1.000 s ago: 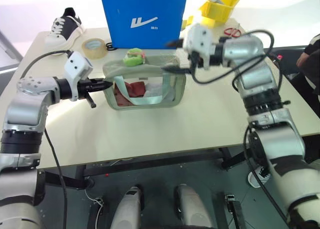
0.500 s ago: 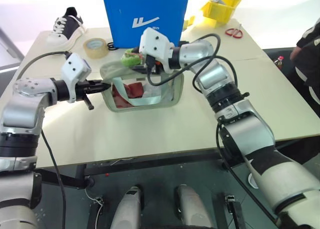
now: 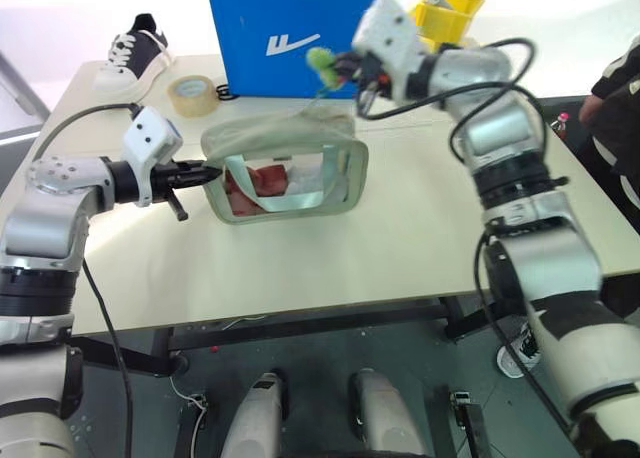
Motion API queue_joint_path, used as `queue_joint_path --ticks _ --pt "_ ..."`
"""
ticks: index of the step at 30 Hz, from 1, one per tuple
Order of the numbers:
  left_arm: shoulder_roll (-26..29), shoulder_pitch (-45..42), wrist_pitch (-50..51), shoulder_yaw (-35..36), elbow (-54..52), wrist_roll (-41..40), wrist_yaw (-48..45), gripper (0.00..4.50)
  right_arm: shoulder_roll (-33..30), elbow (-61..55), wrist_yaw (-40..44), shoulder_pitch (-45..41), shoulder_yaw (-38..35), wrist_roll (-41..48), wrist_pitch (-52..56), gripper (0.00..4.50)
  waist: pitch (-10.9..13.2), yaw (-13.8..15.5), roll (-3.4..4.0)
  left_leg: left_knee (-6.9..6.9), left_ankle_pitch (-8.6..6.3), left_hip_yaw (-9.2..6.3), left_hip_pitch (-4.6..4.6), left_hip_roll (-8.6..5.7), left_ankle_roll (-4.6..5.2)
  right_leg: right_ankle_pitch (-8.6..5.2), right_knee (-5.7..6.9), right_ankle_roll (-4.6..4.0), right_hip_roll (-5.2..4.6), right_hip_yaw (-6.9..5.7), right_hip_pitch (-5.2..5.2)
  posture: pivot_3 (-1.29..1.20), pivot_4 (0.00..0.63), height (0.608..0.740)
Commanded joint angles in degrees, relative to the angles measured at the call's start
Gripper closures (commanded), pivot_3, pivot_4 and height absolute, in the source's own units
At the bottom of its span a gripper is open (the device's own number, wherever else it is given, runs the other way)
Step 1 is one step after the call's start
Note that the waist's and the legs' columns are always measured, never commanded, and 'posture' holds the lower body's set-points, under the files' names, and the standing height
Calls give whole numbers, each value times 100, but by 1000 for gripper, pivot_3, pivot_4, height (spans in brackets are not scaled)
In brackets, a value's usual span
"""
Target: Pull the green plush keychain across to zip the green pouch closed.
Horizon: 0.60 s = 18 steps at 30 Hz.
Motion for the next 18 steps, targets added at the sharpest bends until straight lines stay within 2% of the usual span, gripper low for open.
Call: queue_joint_path --ticks 1,5,8,13,18 --pt "79 -64 -34 194 -36 -37 10 4500 -587 -508 -489 407 -324 -217 263 4474 0 4 0 0 0 0 0 0 0 0 0 0 0 0 0 0 150 740" --pt "78 -99 -35 154 11 -38 -36 4500 -1035 -911 -898 1223 -425 -386 676 4474 0 -17 1 1 0 2 0 0 1 0 1 0 -1 1 0 0 150 740" --pt "67 -154 -83 96 110 -12 -76 4500 -968 -1145 -1076 1854 -589 -176 1190 4474 0 -20 1 1 0 3 -1 1 1 0 2 0 -1 1 0 0 150 740" --pt "31 -312 -157 -19 283 41 -140 4500 -291 -1311 -1387 2709 -560 105 1590 4474 -1 -25 -1 1 0 3 0 2 2 0 3 0 0 1 1 0 150 740" --pt "-25 -451 -190 -81 397 95 -192 4500 584 -1574 -1592 2942 -412 339 1884 4474 0 -38 0 2 0 3 1 3 2 0 4 0 2 2 1 0 150 740"
